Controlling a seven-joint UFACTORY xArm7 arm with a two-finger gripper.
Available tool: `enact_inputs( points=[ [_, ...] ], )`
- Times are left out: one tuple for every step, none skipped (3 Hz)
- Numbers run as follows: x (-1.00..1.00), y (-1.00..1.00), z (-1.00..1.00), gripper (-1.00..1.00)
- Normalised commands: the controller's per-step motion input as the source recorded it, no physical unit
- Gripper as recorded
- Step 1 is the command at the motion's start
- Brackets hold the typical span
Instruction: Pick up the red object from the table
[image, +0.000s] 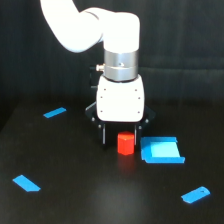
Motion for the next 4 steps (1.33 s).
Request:
enact_inputs(
  points=[
    [0.02, -0.10, 0.05, -1.00],
    [-0.03, -0.14, -0.01, -1.00],
    [0.10, -0.09, 0.06, -0.98],
    [-0.04, -0.14, 0.03, -0.97]
  ],
)
